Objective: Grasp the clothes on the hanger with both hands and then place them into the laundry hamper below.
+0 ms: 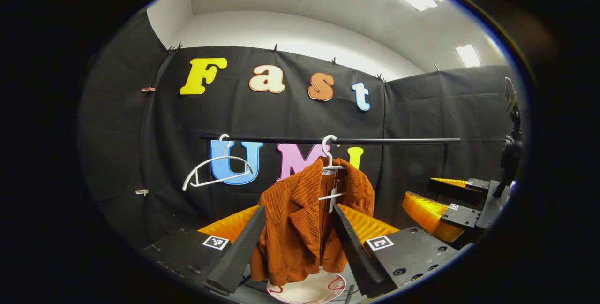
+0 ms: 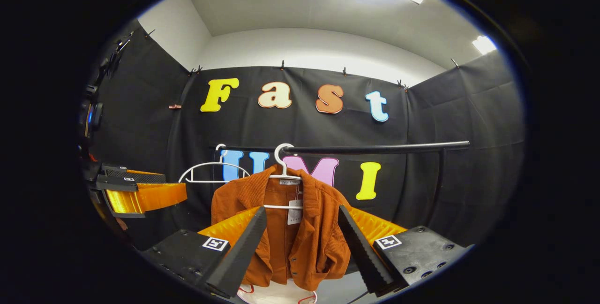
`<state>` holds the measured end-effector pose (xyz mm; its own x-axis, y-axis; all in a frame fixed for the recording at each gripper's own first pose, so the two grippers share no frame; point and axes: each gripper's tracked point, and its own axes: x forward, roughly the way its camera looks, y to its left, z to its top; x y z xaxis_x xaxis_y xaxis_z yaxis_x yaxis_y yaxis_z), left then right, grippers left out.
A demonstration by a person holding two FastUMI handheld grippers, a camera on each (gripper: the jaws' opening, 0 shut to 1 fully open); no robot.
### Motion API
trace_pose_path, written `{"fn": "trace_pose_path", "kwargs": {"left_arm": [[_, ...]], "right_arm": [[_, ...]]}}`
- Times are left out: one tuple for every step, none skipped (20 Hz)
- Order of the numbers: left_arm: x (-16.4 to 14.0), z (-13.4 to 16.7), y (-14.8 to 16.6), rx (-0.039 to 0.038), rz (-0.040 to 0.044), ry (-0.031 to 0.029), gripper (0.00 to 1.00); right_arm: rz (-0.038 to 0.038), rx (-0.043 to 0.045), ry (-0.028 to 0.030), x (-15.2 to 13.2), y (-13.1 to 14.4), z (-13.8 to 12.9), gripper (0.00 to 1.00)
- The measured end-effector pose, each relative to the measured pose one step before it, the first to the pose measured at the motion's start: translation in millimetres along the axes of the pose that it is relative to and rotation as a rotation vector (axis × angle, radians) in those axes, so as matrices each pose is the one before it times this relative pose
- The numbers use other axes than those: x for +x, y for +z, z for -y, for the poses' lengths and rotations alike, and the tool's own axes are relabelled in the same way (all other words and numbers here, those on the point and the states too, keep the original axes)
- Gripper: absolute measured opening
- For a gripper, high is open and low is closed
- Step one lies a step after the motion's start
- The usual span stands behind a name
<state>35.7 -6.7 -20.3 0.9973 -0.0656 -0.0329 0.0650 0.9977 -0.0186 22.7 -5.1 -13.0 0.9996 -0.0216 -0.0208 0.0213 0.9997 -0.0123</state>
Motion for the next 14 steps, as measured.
{"fn": "trace_pose_path", "kwargs": {"left_arm": [[0.36, -1.09, 0.18, -0.00257, 0.00104, -0.00423, 0.9], [-0.47, -0.3, 0.34, -0.00156, -0.00073, -0.00434, 0.9], [0.35, -0.15, -2.8, -0.00061, -0.00289, -0.00517, 0.9], [0.14, -0.58, -0.66, 0.00012, -0.00382, -0.00549, 0.9], [1.69, -1.6, -2.82, 0.00041, -0.00476, -0.00643, 0.9], [0.44, -1.15, -2.03, 0.00077, -0.00679, -0.0083, 0.9], [1.71, 0.37, -3.54, 0.00155, -0.00725, -0.00972, 0.91], [0.85, -0.03, -1.86, 0.00219, -0.00607, -0.00909, 0.91], [0.6, 1.26, -2.48, 0.0017, -0.00397, -0.00907, 0.91], [2.0, 0.62, -0.97, 0.00036, -0.00164, -0.00973, 0.9], [1.64, 1.15, -2.07, -0.00139, -0.00211, -0.00964, 0.9], [3.52, 1.49, -2.86, -0.00272, -0.00349, -0.01022, 0.9], [3.95, 1.62, -3.33, -0.00318, -0.00706, -0.01032, 0.9], [4.25, 2.53, -2.67, -0.0018, -0.00806, -0.00909, 0.9]], "right_arm": [[-0.00132, -0.0014, -0.00409, 0.38, -0.68, -0.42, 0.98], [-0.00045, -0.00026, -0.00468, 0.43, -0.27, -0.96, 0.98], [-0.00138, 0.00134, -0.00594, 0.16, -0.53, -1.04, 0.98], [-0.00163, 0.00153, -0.00616, -0.94, -1.03, -0.43, 0.98], [-0.00127, 0.00019, -0.00705, -0.7, -1.03, -0.88, 0.98], [-0.00224, -0.00177, -0.00871, -0.39, -1.32, -0.53, 0.98], [-0.00247, -0.00248, -0.0078, 0.23, -1.41, -0.45, 0.98], [-0.00229, -0.00214, -0.00749, -1.18, -1.44, -0.9, 0.98], [-0.00169, -0.00224, -0.00931, -0.55, -1.66, -0.68, 0.98], [-0.00369, -0.00182, -0.01021, 0.16, -2.53, 0.04, 0.98], [-0.00513, -0.00158, -0.00904, -1.53, -3.49, 0.37, 1.0], [-0.00895, -0.00075, -0.00926, -0.06, -4.3, 0.62, 0.98], [-0.01189, 0.0009, -0.00812, -0.5, -5.23, 1.92, 1.0], [-0.01118, 0.00271, -0.005, 0.1, -4.52, 2.05, 1.0]]}}
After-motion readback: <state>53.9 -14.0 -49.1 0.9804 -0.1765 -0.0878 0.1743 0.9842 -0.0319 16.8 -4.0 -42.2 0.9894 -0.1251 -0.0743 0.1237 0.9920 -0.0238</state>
